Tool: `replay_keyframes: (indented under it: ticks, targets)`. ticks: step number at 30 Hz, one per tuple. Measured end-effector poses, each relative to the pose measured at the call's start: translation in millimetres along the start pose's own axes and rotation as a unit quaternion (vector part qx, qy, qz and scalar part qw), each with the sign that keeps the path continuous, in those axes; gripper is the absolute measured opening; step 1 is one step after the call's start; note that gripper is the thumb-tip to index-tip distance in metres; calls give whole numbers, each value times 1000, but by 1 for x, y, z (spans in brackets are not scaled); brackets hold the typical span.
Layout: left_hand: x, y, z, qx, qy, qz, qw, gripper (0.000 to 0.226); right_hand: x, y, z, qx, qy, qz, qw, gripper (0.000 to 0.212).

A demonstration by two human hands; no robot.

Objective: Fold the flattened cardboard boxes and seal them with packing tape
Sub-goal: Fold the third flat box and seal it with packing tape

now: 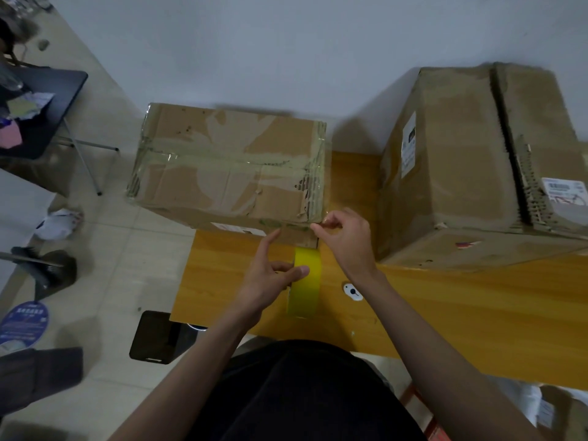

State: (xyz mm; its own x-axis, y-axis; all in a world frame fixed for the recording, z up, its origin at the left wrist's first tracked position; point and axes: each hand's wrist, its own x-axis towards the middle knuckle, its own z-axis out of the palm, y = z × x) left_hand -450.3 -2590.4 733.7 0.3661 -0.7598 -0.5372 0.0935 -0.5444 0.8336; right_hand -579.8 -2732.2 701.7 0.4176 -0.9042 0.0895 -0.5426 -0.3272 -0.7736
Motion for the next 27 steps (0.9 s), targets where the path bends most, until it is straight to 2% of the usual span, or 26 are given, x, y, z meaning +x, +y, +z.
replay_keyframes:
  ticks: [3,8,13,18,21,24,27]
  targets:
    - [-1,4,1,-5,-13,-1,1000,94,5,-3,-2,-3,10,20,1000,26]
    - [-1,10,1,-5,-19,7,1000,92,13,-6,-6,23,0,113,993,27]
    - [4,16,1,-8,-24,22,999,89,20,-12,-11,-17,-12,143,990,27]
    - [6,20,5,6,-37,31,999,91,29,-9,-9,49,-31,198,978,33]
    - [5,19,9,9,-40,36,999,90,26,0,-13,71,-101,288,950,62]
    - [5,18,14,11,-52,46,998,92,4,0,-27,184,-122,352,909,55]
    - [8,16,22,11,-66,59,996,90,-22,-1,-43,307,-150,362,867,58]
